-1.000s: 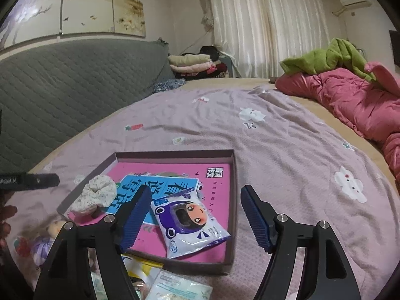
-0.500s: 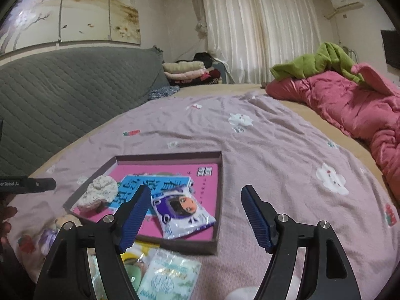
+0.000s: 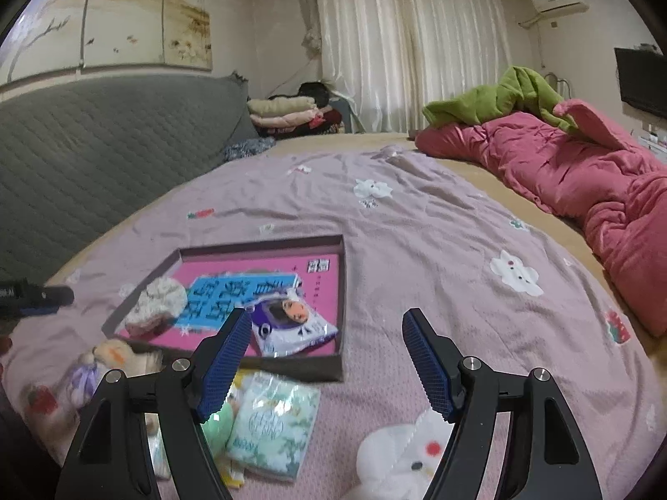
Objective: Organize soft objects
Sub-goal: 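Withdraw both open tools from the tray back toward the remaining items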
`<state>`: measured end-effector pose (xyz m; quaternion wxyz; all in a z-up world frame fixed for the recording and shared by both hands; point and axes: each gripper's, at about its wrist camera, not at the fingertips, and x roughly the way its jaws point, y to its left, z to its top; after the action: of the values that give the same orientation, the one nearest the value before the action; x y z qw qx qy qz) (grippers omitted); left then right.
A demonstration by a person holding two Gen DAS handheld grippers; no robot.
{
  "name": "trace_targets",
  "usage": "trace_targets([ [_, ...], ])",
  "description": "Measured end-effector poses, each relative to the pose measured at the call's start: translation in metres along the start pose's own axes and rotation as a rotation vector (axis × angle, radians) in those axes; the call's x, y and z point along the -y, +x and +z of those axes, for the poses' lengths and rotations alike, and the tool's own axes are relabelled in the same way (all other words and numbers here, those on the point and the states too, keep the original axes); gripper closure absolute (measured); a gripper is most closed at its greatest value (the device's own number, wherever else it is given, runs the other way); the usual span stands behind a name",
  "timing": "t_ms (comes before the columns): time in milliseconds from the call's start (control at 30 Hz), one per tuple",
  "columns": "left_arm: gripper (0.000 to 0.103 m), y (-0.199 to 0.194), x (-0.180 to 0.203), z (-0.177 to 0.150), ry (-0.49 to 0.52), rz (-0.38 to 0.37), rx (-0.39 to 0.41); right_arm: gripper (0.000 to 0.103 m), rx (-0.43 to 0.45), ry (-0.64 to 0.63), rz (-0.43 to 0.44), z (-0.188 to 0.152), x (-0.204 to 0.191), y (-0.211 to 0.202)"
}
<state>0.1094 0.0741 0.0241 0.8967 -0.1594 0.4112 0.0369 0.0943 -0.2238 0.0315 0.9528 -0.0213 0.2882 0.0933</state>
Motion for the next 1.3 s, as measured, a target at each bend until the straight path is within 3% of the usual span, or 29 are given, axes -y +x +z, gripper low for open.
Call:
trace_targets([
  [1300, 0.044, -0.033, -0.003, -0.048, 0.105, -0.039, -0.029, 0.027, -0.049, -0.088, 0.041, -0.021, -0.047, -0.065],
])
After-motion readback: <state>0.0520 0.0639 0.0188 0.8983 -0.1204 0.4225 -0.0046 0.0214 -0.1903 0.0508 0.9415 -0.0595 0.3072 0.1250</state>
